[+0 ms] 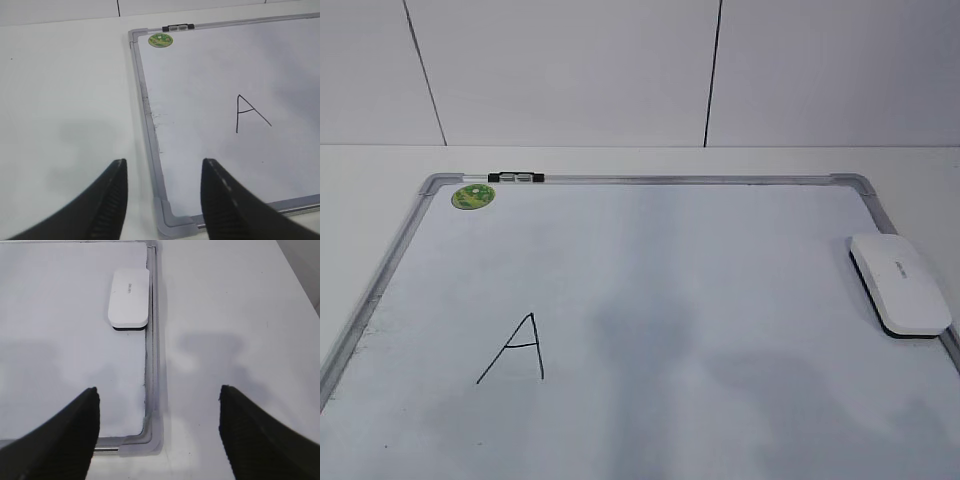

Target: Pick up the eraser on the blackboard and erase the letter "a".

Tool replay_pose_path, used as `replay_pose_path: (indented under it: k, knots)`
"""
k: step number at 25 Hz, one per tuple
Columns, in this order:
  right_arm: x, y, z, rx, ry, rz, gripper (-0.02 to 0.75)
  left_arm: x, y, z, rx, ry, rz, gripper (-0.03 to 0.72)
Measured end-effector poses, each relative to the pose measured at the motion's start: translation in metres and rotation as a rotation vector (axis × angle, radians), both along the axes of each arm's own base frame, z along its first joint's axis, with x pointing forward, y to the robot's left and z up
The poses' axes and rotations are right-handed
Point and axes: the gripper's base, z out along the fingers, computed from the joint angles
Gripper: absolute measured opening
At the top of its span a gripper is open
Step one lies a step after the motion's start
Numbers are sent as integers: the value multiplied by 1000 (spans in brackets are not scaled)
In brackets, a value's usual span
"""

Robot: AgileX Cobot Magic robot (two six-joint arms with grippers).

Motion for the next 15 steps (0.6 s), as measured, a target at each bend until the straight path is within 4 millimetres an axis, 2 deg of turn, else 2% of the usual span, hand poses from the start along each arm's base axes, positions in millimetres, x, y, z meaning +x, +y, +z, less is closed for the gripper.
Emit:
replay_pose_path:
  k: [15]
  knots:
    - [0, 0, 0, 0, 0, -5, 593, -1, 0, -1, 1, 3, 5, 361]
